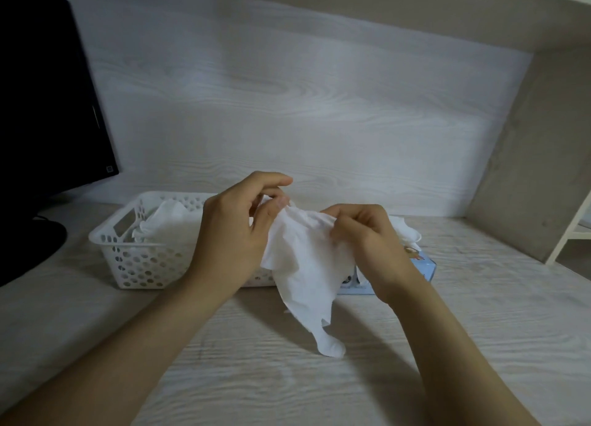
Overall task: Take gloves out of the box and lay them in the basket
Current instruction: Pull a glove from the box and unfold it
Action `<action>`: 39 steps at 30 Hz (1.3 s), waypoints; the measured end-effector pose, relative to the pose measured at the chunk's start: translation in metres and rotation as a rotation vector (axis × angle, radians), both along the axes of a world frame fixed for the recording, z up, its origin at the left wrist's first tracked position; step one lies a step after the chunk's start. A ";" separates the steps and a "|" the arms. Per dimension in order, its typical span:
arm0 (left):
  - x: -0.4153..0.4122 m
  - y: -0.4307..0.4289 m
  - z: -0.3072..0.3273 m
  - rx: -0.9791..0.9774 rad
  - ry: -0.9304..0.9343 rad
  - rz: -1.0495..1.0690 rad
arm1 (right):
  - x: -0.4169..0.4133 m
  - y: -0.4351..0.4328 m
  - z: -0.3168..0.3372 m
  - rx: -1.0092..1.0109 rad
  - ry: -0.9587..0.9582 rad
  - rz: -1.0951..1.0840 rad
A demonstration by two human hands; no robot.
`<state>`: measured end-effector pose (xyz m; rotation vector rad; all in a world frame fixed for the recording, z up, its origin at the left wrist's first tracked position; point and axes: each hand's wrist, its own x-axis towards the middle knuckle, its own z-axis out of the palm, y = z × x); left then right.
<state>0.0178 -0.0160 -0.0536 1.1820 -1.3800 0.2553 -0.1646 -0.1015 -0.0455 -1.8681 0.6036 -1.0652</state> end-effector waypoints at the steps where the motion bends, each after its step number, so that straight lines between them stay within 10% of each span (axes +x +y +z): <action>1: 0.002 0.000 0.000 -0.006 0.002 0.013 | 0.000 -0.001 0.000 -0.002 -0.033 -0.028; 22: 0.033 -0.009 0.011 0.073 0.171 0.095 | 0.013 0.001 -0.001 0.106 -0.163 -0.086; 39: 0.073 0.002 0.023 0.204 0.394 0.041 | 0.087 -0.015 0.006 -0.510 0.254 -0.657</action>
